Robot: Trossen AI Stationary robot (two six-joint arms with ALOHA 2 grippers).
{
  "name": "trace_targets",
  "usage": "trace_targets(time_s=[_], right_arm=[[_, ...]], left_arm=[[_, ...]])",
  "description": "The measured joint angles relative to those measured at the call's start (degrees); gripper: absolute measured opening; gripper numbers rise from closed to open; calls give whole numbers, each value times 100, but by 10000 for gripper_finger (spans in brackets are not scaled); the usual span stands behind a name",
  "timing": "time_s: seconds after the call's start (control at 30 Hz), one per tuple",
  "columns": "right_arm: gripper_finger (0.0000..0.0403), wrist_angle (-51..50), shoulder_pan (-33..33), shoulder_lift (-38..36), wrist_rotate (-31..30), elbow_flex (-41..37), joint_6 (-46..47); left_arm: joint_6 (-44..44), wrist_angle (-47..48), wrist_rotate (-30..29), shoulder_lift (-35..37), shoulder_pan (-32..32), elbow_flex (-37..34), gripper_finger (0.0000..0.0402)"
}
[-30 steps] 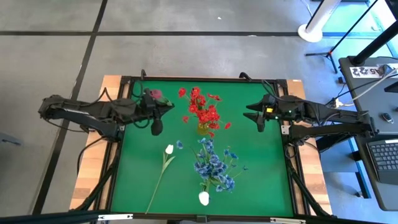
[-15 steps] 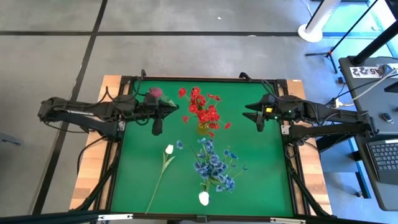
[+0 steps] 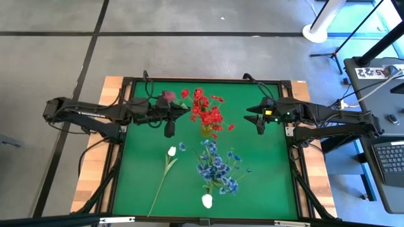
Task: Sort flowers into vase by color
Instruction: Put the dark red flower into the yellow vase
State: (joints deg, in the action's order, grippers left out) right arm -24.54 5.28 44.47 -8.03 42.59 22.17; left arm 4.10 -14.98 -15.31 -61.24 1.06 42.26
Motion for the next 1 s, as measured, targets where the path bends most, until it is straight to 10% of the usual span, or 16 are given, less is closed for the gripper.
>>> trace_targets(time_s=[1.0], right_arm=[[218, 85, 0, 155, -18, -4, -13]], left_arm=[[-1283, -892, -763, -510, -439, 0, 0]])
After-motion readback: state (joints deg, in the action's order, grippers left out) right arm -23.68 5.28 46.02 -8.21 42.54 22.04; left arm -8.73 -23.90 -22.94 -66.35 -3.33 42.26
